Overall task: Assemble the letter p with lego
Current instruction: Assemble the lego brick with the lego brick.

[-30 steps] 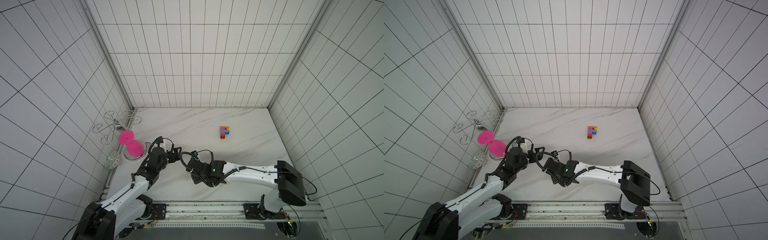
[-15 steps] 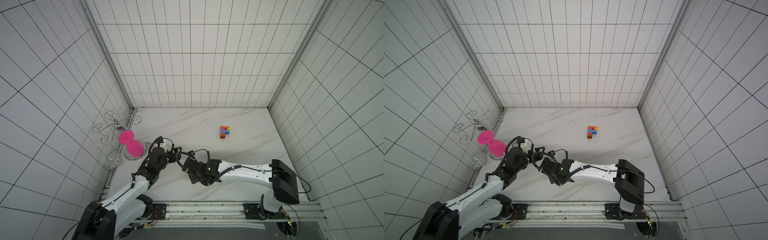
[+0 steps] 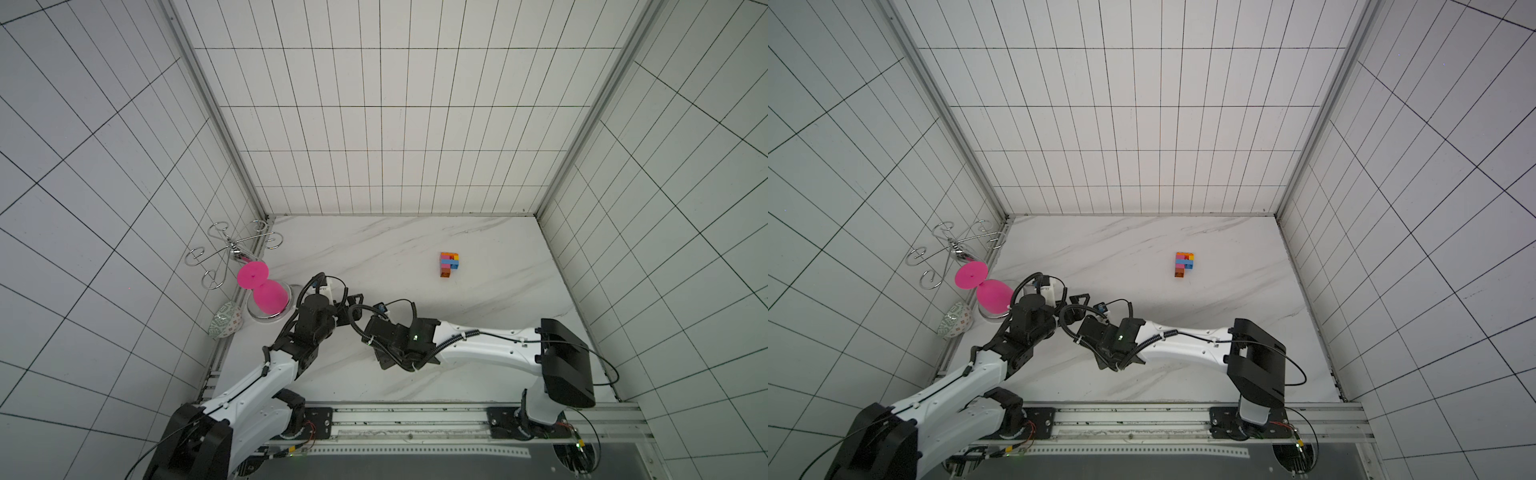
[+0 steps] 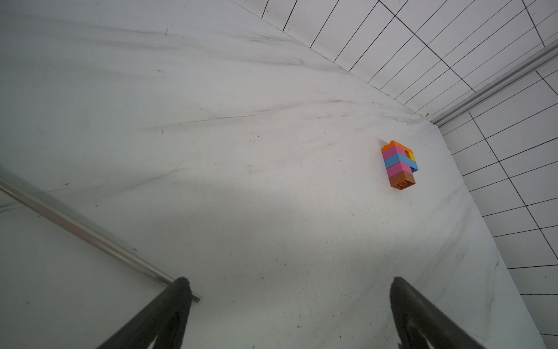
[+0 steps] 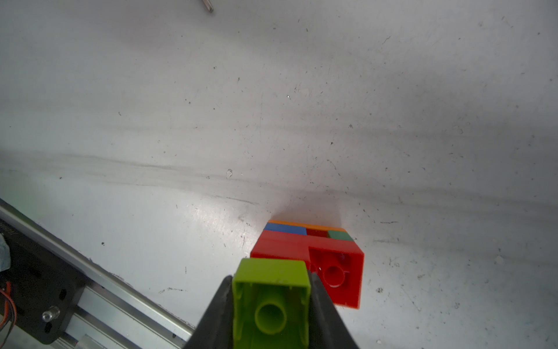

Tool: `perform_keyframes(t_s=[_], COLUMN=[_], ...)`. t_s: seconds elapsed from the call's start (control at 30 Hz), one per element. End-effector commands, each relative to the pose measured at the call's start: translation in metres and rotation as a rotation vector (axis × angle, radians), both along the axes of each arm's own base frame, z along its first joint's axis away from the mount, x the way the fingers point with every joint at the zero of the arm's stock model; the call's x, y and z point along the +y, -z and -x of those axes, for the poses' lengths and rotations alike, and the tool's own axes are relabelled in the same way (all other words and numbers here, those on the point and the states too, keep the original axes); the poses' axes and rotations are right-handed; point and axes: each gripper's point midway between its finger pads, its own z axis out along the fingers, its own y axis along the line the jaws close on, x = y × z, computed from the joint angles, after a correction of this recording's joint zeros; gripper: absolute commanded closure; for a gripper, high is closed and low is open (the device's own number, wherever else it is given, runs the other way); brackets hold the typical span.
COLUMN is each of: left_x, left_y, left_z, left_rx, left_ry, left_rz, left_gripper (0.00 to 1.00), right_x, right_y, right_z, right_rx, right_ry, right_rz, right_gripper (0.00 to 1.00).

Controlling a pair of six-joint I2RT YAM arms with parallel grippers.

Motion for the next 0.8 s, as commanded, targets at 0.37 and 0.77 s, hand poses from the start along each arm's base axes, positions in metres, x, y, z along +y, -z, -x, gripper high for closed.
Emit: perform_keyframes(t_s=[0.37, 0.77], left_x=[0.002, 0.001], left_y=[-0.006, -0.004], left_z=[-0.002, -0.002], left_rx=[-0.020, -0.015], left_ry=[-0.008, -0.006], left_rz=[0.004, 0.002], left_gripper=[0.02, 0.02], right_x=[-0.062, -0.053], right_y=[0.051, 0.033], right_z=[0.026, 0.008], right_rx=[0.108, 0.082], right_ry=[0.049, 0.013], right_rz=[0.239, 0.181], right_gripper=[0.84, 0.83])
